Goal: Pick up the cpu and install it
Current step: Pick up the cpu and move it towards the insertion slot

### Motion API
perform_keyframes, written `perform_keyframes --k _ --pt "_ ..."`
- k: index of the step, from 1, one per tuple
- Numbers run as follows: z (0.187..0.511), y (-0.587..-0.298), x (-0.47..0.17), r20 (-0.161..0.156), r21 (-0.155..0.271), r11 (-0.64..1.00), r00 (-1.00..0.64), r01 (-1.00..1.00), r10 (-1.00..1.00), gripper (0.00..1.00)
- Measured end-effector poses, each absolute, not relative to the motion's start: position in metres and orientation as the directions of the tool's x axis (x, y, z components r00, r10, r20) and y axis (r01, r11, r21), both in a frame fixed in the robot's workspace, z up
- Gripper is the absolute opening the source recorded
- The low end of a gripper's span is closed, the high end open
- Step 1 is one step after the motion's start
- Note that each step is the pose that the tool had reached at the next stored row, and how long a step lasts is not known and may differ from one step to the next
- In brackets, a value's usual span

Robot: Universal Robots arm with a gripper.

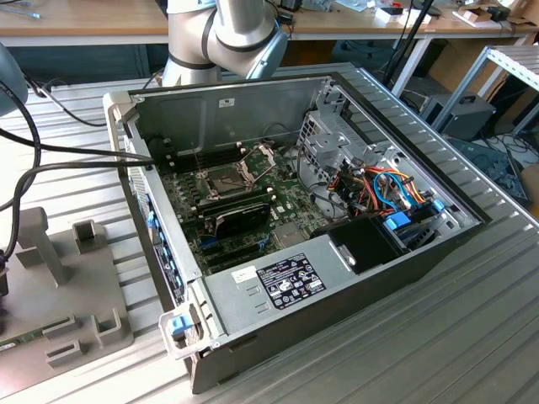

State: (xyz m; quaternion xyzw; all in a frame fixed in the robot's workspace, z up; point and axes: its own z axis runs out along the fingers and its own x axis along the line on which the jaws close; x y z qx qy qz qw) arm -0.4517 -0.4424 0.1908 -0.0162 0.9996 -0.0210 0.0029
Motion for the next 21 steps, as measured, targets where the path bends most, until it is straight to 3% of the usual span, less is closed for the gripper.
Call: perform_keyframes --k 21 --pt "0.1913 -0.4417 -0.4527 -0.005 -0.042 0.999 -0.999 -0.032 -0.032 0.6"
